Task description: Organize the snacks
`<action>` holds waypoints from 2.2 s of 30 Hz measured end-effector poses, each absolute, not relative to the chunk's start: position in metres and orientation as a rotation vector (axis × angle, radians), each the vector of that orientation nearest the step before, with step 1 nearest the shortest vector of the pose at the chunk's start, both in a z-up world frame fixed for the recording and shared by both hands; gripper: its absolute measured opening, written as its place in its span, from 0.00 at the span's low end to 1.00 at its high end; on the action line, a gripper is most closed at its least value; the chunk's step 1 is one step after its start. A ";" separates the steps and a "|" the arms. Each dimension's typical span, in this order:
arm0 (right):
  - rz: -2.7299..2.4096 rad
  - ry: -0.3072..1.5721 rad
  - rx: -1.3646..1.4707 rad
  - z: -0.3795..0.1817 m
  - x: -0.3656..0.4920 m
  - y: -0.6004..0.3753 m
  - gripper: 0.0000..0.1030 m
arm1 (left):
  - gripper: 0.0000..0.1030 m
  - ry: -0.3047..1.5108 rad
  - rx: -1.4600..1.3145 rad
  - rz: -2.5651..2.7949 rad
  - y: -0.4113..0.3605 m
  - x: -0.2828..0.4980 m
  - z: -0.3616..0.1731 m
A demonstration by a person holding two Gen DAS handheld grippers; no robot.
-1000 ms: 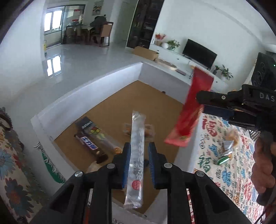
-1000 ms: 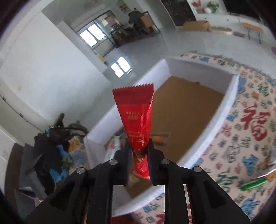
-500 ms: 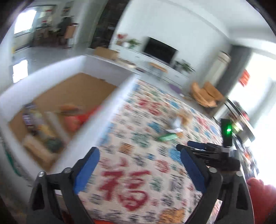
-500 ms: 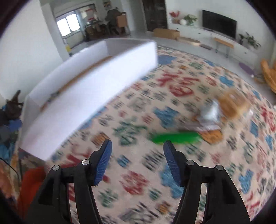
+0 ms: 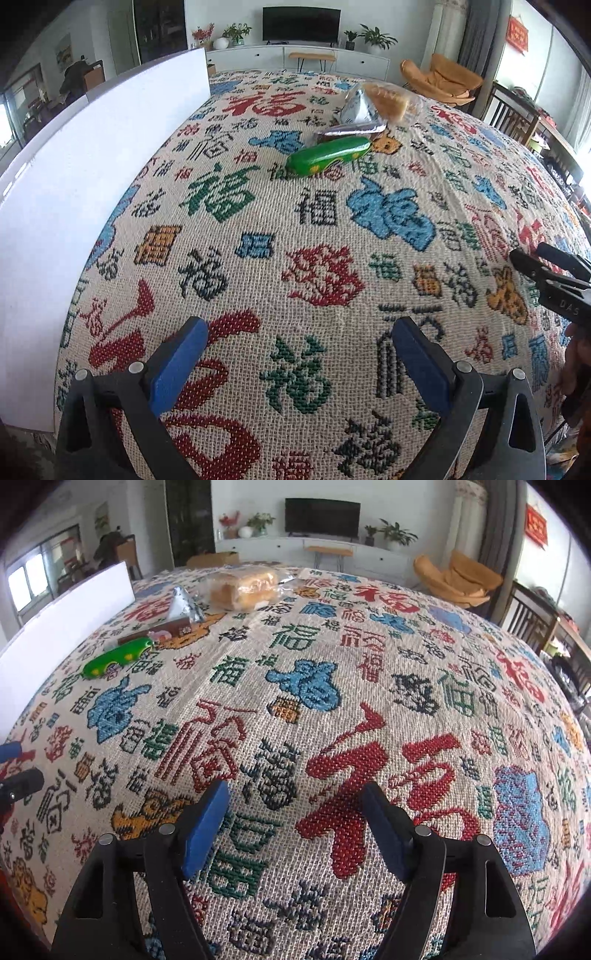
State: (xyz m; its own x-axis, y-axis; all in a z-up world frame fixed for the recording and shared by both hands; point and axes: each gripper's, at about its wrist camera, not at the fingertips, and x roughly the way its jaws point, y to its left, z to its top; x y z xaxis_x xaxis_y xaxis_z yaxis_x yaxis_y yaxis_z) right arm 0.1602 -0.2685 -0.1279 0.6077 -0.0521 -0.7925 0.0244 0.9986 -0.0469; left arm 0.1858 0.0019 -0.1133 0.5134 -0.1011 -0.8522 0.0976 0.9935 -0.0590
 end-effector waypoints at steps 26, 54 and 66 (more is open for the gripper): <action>-0.056 0.924 0.006 -0.138 0.161 -0.283 0.86 | 1.00 0.994 0.036 -0.083 -0.006 0.185 -0.117; -0.055 0.924 0.007 -0.137 0.161 -0.282 0.86 | 1.00 0.992 0.037 -0.082 -0.006 0.185 -0.117; -0.055 0.921 0.009 -0.138 0.161 -0.282 0.86 | 1.00 0.991 0.038 -0.082 -0.006 0.185 -0.117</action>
State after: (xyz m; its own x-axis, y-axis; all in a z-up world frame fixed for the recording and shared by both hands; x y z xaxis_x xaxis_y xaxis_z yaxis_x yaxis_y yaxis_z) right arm 0.1611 -0.2823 -0.1380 0.6034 -0.0440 -0.7963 0.0517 0.9985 -0.0160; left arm 0.1849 -0.0064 -0.1172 0.5454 -0.0517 -0.8366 0.0860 0.9963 -0.0055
